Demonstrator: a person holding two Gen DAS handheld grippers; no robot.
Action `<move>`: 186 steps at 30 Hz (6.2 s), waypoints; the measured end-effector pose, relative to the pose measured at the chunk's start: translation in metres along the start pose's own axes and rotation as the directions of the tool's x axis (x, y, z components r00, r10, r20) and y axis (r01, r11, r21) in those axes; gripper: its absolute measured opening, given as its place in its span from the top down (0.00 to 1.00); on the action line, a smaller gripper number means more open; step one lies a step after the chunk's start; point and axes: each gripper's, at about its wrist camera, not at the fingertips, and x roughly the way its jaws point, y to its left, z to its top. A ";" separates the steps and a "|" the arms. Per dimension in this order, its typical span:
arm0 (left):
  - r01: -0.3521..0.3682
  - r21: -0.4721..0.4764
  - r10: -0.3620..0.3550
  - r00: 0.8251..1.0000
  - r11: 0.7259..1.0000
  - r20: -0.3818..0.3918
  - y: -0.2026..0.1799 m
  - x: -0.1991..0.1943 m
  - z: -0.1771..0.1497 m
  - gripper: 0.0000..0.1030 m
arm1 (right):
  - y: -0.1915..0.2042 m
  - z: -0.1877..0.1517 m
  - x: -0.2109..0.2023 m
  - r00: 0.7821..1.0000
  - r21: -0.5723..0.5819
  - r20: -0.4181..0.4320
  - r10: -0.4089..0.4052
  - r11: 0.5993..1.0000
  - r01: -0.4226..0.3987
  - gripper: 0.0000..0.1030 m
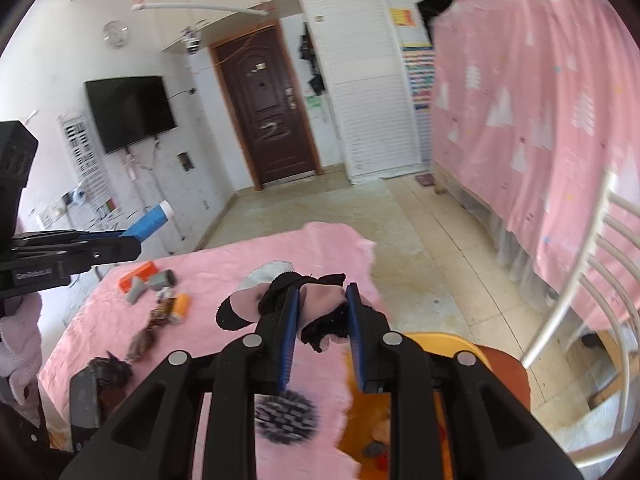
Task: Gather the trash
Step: 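Carry the blue spool and the black-and-pink cloth over to the orange bucket, then open both tools over the orange bucket to drop the items, then move both open tools back over the cluttered bed, then grasp the orange box with the left tool while the right tool grasps the brown snack packet, then lift the orange box and the brown snack packet off the bed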
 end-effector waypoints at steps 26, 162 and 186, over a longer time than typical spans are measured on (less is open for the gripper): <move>0.129 0.078 -0.116 0.981 0.989 -0.153 -0.123 0.081 0.021 0.85 | -0.082 -0.035 0.009 0.999 0.165 -0.039 -0.001 0.986 0.008 0.81; -0.148 -0.226 0.135 0.988 0.963 -0.073 0.285 0.018 -0.091 0.78 | 0.278 -0.012 0.171 0.941 -0.298 -0.312 0.135 0.926 -0.231 0.78; -0.177 -0.056 0.177 0.984 0.983 -0.018 0.165 -0.004 -0.044 0.78 | 0.175 0.007 0.087 0.982 -0.167 -0.139 0.130 0.974 -0.153 0.78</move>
